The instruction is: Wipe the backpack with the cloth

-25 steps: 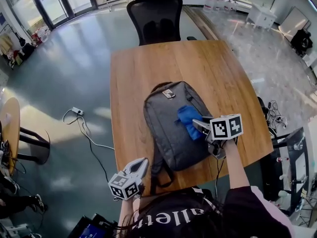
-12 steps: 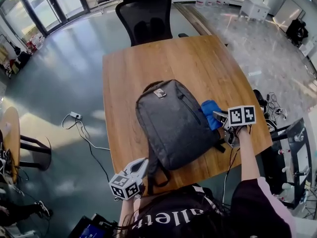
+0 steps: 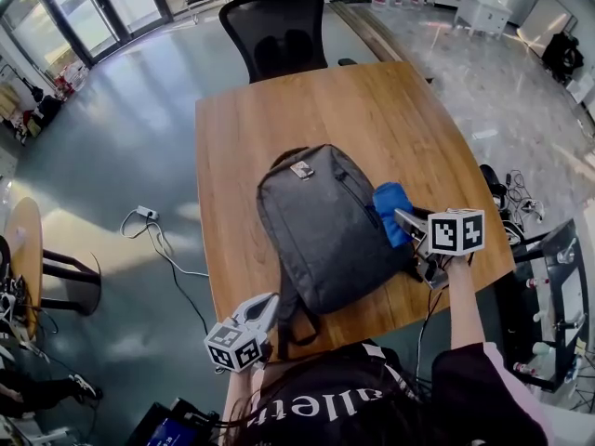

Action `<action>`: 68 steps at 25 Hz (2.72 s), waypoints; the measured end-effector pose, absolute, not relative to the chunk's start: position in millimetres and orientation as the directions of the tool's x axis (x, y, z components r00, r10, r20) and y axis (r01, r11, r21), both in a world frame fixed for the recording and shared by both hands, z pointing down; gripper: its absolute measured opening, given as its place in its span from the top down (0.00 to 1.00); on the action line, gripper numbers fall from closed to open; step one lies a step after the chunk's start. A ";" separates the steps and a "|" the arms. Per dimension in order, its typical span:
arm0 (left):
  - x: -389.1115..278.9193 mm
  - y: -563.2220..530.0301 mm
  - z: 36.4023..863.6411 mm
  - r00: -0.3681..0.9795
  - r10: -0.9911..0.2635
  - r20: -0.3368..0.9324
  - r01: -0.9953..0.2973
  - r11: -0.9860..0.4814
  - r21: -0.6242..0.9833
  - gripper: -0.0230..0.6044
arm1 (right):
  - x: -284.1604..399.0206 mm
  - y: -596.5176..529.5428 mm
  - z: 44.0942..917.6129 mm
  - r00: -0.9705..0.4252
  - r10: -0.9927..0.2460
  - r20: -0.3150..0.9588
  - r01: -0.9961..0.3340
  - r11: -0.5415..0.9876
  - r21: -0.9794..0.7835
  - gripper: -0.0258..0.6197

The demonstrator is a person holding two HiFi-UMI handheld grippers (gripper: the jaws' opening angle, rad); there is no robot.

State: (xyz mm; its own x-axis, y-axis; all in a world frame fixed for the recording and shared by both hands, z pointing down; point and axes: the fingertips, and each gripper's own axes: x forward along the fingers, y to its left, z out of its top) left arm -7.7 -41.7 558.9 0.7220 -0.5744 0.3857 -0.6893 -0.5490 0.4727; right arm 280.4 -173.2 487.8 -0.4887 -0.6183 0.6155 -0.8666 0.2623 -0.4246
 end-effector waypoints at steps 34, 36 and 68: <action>-0.9 -25.6 559.3 0.736 -0.556 0.386 -0.676 -0.571 0.466 0.96 | 223.3 -82.8 515.0 -0.503 -0.617 0.605 -0.849 0.221 -0.480 0.81; -0.3 -25.6 558.8 0.735 -0.555 0.389 -0.677 -0.572 0.463 0.96 | 251.8 -87.7 516.5 -0.456 -0.645 0.613 -0.869 0.176 -0.462 0.81; -1.0 16.8 563.7 0.658 -0.627 0.418 -0.751 -0.503 0.427 0.96 | 86.8 29.0 500.6 -0.816 -0.313 0.486 -0.555 0.658 -0.509 0.81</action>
